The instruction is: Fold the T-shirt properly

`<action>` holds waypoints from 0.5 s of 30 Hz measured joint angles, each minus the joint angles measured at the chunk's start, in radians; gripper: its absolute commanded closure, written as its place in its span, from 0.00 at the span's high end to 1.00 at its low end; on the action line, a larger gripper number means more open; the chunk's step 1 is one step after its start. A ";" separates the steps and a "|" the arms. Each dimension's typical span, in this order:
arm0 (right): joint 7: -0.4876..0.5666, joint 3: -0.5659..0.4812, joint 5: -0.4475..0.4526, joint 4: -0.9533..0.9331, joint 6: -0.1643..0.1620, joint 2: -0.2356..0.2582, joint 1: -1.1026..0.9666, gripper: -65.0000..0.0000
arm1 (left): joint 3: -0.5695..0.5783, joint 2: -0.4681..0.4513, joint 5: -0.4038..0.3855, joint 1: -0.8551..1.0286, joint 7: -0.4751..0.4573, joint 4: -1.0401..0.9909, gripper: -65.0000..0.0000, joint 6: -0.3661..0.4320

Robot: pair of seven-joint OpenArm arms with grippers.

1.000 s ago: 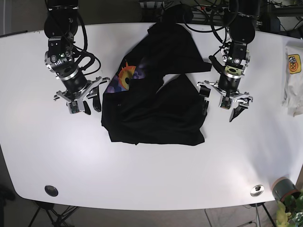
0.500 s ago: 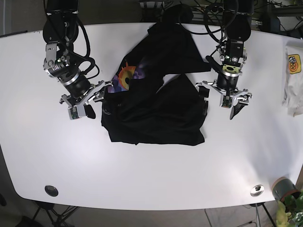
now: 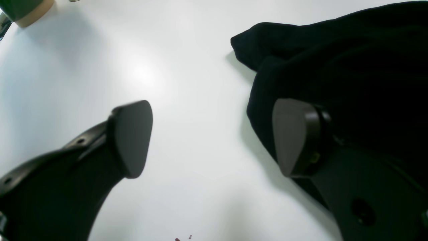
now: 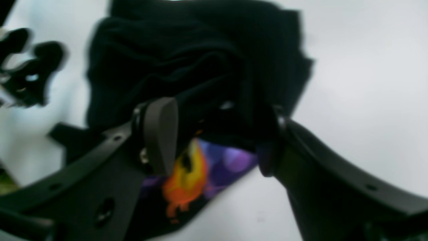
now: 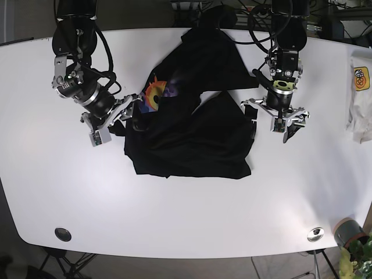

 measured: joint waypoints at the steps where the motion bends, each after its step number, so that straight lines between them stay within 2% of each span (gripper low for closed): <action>1: 0.001 0.003 0.035 0.000 -0.002 -0.001 -0.012 0.54 | 0.000 0.000 0.000 0.000 -0.002 0.000 0.80 0.000; 4: -0.010 0.031 0.104 0.000 -0.002 -0.007 -0.051 0.54 | -0.001 0.000 0.000 -0.001 -0.001 -0.003 0.80 0.000; 7: -0.010 0.042 0.121 0.000 -0.013 -0.002 -0.081 0.62 | -0.003 0.000 0.000 0.000 0.000 -0.004 0.80 0.000; 10: -0.009 0.039 0.131 0.000 -0.010 -0.002 -0.108 0.70 | -0.003 -0.001 0.000 0.000 -0.002 -0.005 0.80 0.000; 15: -0.023 0.033 0.138 0.002 -0.006 0.001 -0.163 0.70 | -0.004 -0.006 0.000 0.000 -0.001 -0.005 0.80 0.000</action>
